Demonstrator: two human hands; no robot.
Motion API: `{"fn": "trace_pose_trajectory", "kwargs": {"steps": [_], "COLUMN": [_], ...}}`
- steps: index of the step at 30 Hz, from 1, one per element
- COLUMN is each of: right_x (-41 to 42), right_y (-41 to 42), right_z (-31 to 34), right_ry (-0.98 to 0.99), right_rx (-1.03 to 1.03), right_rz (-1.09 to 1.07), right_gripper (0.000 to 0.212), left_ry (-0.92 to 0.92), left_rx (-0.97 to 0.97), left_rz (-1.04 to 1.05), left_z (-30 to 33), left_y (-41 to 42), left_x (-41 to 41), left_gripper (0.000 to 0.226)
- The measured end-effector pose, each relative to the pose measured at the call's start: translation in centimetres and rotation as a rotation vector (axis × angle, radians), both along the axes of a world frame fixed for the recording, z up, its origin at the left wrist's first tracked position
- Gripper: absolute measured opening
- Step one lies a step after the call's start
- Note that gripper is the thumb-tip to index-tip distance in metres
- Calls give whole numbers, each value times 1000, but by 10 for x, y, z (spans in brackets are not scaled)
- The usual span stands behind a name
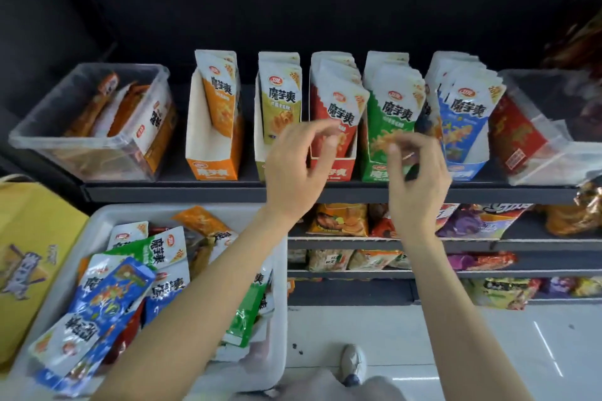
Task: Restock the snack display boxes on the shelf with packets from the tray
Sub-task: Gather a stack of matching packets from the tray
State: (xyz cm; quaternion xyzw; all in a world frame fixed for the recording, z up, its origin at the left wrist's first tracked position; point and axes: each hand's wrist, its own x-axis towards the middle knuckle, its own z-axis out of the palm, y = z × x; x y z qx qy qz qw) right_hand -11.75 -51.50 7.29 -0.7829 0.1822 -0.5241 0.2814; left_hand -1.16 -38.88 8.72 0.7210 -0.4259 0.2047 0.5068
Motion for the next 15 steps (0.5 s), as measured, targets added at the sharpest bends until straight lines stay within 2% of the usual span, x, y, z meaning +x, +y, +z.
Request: {"fn": "trace_pose_trajectory", "kwargs": {"steps": [3, 6, 8, 11, 13, 15], "right_x": [1, 15, 27, 45, 57, 64], "right_y": [54, 99, 127, 159, 170, 174], "right_z": [-12, -34, -47, -70, -85, -97], "right_ry": [174, 413, 575, 838, 1113, 1343], "right_rx": [-9, -83, -132, -222, -420, -662], "right_rz": [285, 528, 623, 691, 691, 705], "right_gripper": [19, 21, 20, 23, 35, 47], "left_ry": [32, 66, 108, 189, 247, 271], "left_rx": [-89, -11, 183, 598, 803, 896], "left_rz": [73, 211, 309, 359, 320, 259], "left_z": [-28, -57, -77, -102, -110, -116], "left_y": [67, 131, 170, 215, 231, 235], "left_x": [-3, 0, 5, 11, 8, 0], "left_gripper": [21, 22, 25, 34, 32, 37]}}
